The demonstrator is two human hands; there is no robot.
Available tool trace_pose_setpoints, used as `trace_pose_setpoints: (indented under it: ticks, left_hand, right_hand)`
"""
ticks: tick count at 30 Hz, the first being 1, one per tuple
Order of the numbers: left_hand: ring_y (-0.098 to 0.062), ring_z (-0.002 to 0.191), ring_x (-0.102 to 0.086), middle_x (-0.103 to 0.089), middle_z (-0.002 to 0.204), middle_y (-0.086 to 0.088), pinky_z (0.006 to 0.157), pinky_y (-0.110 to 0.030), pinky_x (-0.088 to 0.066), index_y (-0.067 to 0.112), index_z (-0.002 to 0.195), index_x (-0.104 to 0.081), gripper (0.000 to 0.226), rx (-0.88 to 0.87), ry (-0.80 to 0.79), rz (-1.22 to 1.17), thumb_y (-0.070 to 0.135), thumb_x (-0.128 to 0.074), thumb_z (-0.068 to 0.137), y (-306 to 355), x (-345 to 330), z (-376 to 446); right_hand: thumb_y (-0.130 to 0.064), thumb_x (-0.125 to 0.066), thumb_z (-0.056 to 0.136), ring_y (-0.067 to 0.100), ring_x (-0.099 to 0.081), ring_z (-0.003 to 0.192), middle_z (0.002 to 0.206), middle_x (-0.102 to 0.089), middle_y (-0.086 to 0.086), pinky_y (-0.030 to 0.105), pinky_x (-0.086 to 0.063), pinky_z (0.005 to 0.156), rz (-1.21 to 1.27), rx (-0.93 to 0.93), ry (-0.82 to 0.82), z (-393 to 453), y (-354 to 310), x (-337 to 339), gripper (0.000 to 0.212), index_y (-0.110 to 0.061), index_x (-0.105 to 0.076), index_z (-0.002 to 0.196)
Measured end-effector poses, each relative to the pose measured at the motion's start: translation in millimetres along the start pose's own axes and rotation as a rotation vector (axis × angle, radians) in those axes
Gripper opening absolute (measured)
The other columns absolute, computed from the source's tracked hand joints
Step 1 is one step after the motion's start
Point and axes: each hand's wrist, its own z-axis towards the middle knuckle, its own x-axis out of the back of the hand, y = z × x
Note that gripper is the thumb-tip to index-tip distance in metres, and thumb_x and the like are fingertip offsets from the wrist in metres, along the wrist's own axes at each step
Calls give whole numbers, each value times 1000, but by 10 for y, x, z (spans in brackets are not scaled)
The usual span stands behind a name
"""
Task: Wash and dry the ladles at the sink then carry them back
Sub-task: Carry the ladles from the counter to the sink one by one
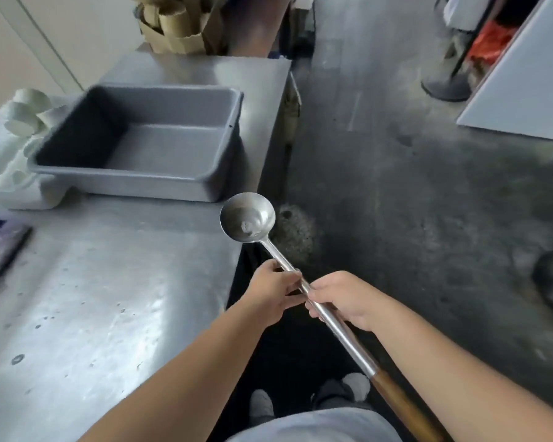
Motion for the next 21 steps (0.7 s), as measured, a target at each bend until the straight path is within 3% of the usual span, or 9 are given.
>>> trace_pose_setpoints:
  ticks: [4, 12, 16, 18, 21]
  left_hand:
    - [-26, 82, -68, -61, 94, -13, 74, -44, -60, 4, 102, -53, 21, 56, -142, 149, -6, -61, 86, -95, -829, 227]
    - [-25, 75, -69, -67, 85, -10, 83, -47, -57, 6, 102, -55, 25, 159, -401, 418, -10, -62, 84, -450, -2613, 616]
    - [-21, 64, -67, -67, 73, -8, 70, -40, -58, 8, 98, -57, 23, 202, -514, 514, -11, -59, 85, -667, -3484, 743]
    - [-22, 64, -67, -67, 76, -11, 62, -37, -58, 7, 103, -55, 26, 231, -561, 551, -12, -58, 86, -757, -3816, 789]
    - [-25, 68, -66, -65, 85, -19, 56, -34, -57, 4, 109, -53, 27, 281, -647, 637, -12, -55, 88, -944, -4468, 782]
  right_hand:
    - [-8, -57, 93, 17, -70, 75, 78, -71, 7, 29, -53, 68, 133, 6, 153, -283, 325, 635, 17, -4, -72, 87]
    - [-5, -56, 92, 20, -66, 69, 76, -69, 13, 27, -49, 61, 384, 16, 409, -873, 1058, 1931, 17, 1, -70, 85]
    - [-3, -57, 92, 20, -65, 66, 74, -68, 13, 26, -47, 60, 492, 12, 541, -1186, 1370, 2483, 14, 4, -69, 89]
    - [-1, -57, 93, 17, -65, 60, 72, -67, 13, 22, -48, 53, 531, 11, 597, -1325, 1456, 2701, 13, 6, -67, 91]
    - [-2, -58, 92, 18, -64, 60, 75, -66, 16, 24, -50, 56, 605, -10, 701, -1614, 1690, 3075, 12, 6, -66, 91]
